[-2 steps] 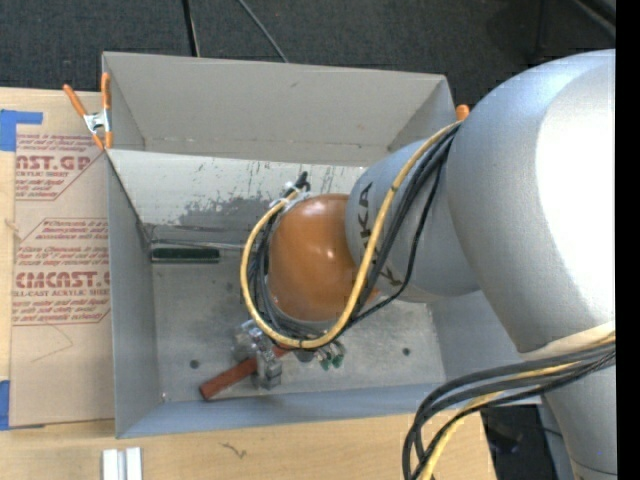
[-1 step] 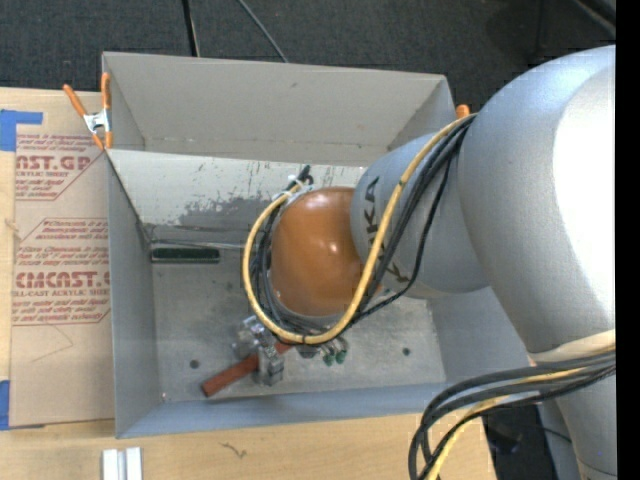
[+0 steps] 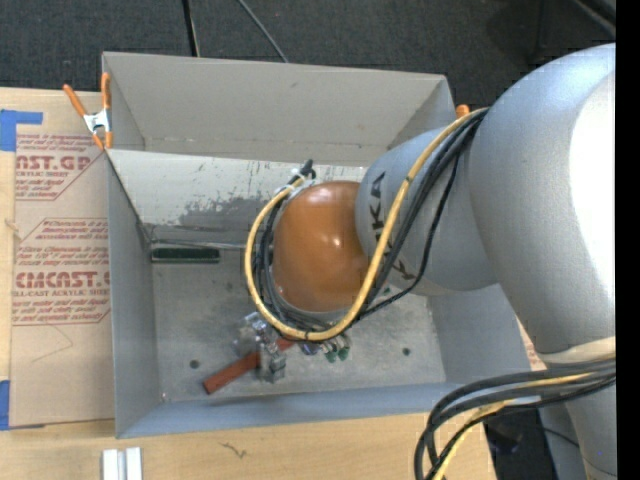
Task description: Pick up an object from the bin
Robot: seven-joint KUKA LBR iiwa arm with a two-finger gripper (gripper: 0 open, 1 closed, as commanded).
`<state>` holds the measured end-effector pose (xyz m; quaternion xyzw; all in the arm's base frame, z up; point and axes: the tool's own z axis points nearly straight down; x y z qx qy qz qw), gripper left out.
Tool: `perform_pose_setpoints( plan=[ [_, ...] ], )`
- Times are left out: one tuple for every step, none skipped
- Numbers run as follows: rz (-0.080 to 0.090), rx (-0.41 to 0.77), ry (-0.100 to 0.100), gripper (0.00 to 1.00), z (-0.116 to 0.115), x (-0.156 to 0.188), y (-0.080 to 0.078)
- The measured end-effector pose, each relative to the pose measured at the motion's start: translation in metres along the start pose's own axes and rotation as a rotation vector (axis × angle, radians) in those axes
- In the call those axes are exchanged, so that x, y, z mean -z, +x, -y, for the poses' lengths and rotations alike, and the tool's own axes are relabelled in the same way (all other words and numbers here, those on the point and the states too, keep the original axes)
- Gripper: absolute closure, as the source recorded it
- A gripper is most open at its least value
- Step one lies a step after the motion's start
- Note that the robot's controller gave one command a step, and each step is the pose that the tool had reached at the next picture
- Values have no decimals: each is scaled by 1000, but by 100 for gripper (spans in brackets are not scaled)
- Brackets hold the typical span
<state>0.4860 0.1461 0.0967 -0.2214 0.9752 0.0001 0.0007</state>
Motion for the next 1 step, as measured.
perform_pose_setpoints(
  plan=[
    [7, 0, 1, 100, 0, 75, -2]
  ],
)
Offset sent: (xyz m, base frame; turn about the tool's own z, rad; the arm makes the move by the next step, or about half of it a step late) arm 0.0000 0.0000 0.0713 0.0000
